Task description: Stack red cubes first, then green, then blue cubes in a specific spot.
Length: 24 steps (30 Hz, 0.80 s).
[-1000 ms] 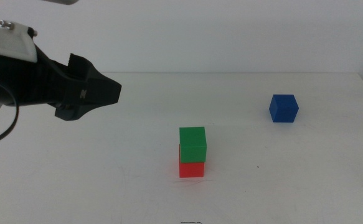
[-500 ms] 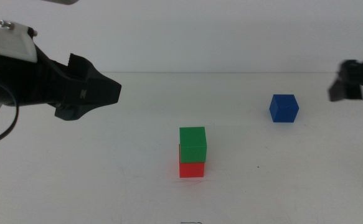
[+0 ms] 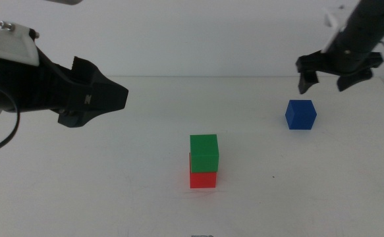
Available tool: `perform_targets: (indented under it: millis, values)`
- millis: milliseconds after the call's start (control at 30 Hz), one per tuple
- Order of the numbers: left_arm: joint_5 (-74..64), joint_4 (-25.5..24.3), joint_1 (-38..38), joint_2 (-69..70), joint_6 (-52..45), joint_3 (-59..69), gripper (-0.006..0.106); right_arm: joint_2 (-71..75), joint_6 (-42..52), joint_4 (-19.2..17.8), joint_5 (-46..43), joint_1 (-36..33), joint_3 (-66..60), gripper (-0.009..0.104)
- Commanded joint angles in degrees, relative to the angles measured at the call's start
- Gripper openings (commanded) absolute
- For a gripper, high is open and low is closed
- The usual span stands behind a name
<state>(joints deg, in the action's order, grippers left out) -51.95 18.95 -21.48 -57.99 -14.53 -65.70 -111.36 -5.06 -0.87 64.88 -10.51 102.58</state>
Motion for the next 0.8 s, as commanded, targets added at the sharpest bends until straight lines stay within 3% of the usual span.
perform_targets:
  millis: [0, 333, 767]
  values:
    - [3.04, 1.66, -0.02, 0.69, 0.21, -1.56, 0.094, -0.82, 1.22, -0.87, 0.43, -0.04, 6.17, 0.091]
    - [3.04, 1.66, -0.02, 0.69, 0.21, -1.56, 0.094, -12.11, 1.69, -0.19, 1.97, 1.37, 17.26, 0.091]
    - [3.04, 1.66, -0.02, 0.69, 0.21, -1.56, 0.094, -16.95, 1.99, 1.5, 0.39, 2.8, 17.97, 0.091]
